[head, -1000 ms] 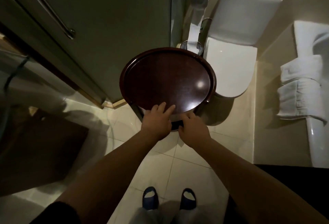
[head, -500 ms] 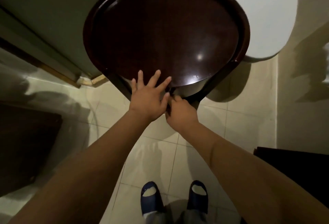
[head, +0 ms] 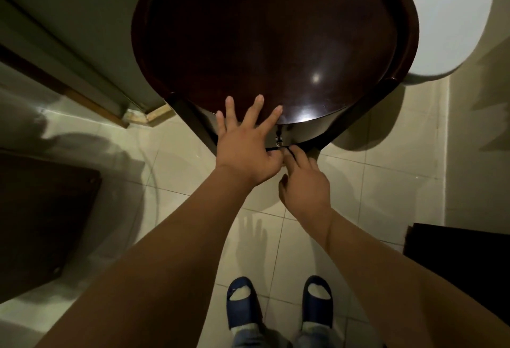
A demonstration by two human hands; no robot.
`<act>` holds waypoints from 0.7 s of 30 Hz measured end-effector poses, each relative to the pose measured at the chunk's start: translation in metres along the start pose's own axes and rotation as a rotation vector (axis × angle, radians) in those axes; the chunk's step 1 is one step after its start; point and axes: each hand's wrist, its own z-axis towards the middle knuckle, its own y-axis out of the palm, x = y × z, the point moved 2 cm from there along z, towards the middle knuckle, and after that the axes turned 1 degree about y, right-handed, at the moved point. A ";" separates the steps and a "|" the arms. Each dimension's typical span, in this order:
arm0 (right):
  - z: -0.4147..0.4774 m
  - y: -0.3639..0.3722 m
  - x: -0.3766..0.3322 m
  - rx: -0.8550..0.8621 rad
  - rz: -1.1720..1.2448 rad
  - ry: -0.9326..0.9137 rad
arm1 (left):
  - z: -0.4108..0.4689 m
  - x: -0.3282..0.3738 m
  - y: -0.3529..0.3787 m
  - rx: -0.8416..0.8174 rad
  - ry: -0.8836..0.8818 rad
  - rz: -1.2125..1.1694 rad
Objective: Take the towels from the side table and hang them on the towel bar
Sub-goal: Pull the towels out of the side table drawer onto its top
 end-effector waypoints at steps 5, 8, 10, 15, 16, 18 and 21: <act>0.026 -0.015 -0.010 0.023 0.019 -0.062 | 0.000 0.001 0.001 0.017 -0.008 0.001; 0.034 -0.020 -0.019 0.002 -0.050 -0.100 | -0.001 0.001 0.002 0.001 -0.009 0.014; 0.036 -0.020 -0.025 -0.050 -0.052 -0.103 | -0.001 0.003 0.001 -0.014 -0.007 0.027; 0.029 -0.011 -0.027 -0.010 0.059 -0.075 | -0.001 0.004 0.001 -0.009 -0.022 0.016; 0.028 -0.009 -0.026 0.020 0.096 -0.078 | -0.001 0.004 0.001 -0.014 -0.024 0.020; 0.024 -0.003 -0.022 0.048 0.154 -0.079 | -0.001 0.003 0.001 -0.014 -0.020 0.029; 0.008 0.002 -0.019 0.016 0.162 -0.116 | -0.001 0.002 0.002 -0.025 -0.017 0.020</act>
